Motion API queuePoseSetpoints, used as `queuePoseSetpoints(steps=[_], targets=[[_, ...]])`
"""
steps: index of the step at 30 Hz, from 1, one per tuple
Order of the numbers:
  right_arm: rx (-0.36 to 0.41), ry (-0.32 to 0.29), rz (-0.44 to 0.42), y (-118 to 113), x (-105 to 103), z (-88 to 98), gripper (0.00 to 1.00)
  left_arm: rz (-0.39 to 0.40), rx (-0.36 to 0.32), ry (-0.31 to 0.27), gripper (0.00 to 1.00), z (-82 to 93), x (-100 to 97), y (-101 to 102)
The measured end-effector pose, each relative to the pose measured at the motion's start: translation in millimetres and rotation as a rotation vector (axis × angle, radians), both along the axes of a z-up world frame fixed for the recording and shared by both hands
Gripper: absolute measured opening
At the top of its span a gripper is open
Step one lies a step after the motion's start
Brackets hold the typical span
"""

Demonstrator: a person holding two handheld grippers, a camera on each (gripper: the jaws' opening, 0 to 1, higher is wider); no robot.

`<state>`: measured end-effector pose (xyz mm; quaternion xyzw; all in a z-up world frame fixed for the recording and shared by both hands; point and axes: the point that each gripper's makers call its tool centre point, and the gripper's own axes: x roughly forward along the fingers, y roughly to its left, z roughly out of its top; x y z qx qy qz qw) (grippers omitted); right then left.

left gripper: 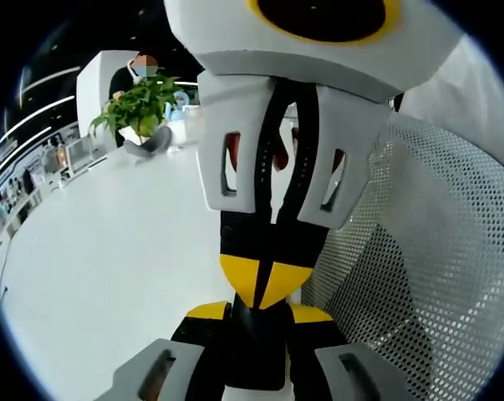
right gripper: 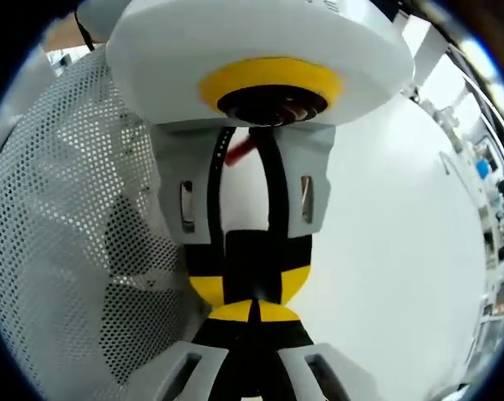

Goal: Press the specified remote control buttons in sequence, fully releasing each button before pressing the next.

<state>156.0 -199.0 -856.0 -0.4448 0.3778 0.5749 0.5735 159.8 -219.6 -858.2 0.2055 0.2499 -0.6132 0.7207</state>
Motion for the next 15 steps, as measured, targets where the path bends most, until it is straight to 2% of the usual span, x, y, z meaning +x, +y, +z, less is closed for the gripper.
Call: queuePoseSetpoints(steps=[9,15], targets=[[0.002,-0.015,0.002,0.0,1.2,0.0,0.0,0.005,-0.002,-0.001,0.25,0.3,1.3,-1.0],[0.038,-0.036,-0.007,-1.1,-0.2,0.4,0.0,0.005,-0.002,-0.001,0.25,0.3,0.8,-1.2]])
